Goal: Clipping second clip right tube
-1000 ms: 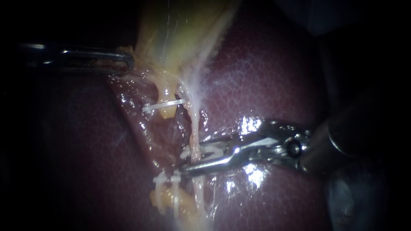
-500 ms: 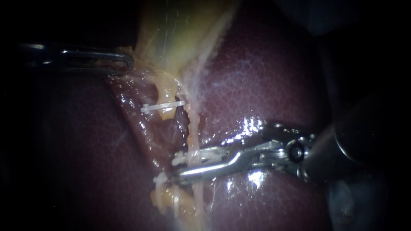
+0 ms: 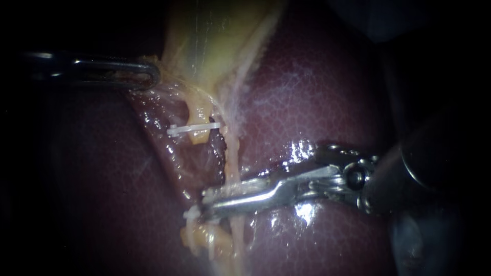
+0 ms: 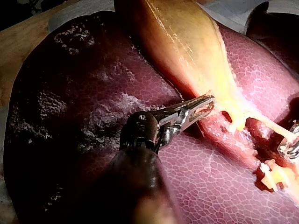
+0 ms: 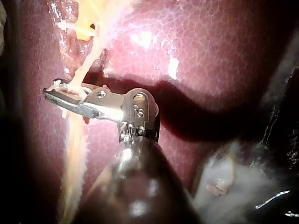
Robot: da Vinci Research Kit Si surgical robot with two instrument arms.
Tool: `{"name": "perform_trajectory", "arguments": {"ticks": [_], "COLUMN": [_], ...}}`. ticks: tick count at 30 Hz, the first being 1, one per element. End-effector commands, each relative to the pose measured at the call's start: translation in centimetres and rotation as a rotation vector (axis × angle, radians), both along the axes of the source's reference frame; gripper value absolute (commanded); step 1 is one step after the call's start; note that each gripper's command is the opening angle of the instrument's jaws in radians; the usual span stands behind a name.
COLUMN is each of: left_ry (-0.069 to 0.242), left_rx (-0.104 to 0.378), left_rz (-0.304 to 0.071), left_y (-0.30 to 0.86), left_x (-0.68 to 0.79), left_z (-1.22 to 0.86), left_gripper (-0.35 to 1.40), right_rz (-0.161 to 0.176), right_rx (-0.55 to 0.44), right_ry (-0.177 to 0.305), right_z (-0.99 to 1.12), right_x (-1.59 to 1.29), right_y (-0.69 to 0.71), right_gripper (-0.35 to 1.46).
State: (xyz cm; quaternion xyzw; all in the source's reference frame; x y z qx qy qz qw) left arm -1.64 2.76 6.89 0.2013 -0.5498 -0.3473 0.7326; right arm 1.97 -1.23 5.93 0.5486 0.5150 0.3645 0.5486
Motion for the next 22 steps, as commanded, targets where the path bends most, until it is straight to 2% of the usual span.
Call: {"name": "perform_trajectory", "arguments": {"ticks": [1,3,7,11,22], "left_ry": [0.000,0.000,0.000,0.000,0.001], "left_rx": [0.000,0.000,0.000,0.000,0.000], "left_rz": [0.000,0.000,0.000,0.000,-0.001], "left_y": [0.00,0.00,0.00,0.00,0.00], "left_x": [0.00,0.00,0.00,0.00,-0.01], "left_z": [0.00,0.00,0.00,0.00,0.00], "left_gripper": [-0.35,-0.35,-0.35,-0.35,-0.35], "right_rz": [-0.001,-0.001,0.021,0.010,0.012], "right_rx": [-0.001,-0.001,-0.002,-0.001,-0.007], "right_ry": [0.001,0.000,-0.017,-0.036,-0.036], "right_z": [0.00,0.00,0.01,0.02,0.05], "right_x": [0.00,0.01,0.01,0.01,0.01], "right_y": [0.00,0.00,0.00,0.02,0.03], "right_gripper": [-0.25,-0.35,-0.35,-0.35,-0.35]}}
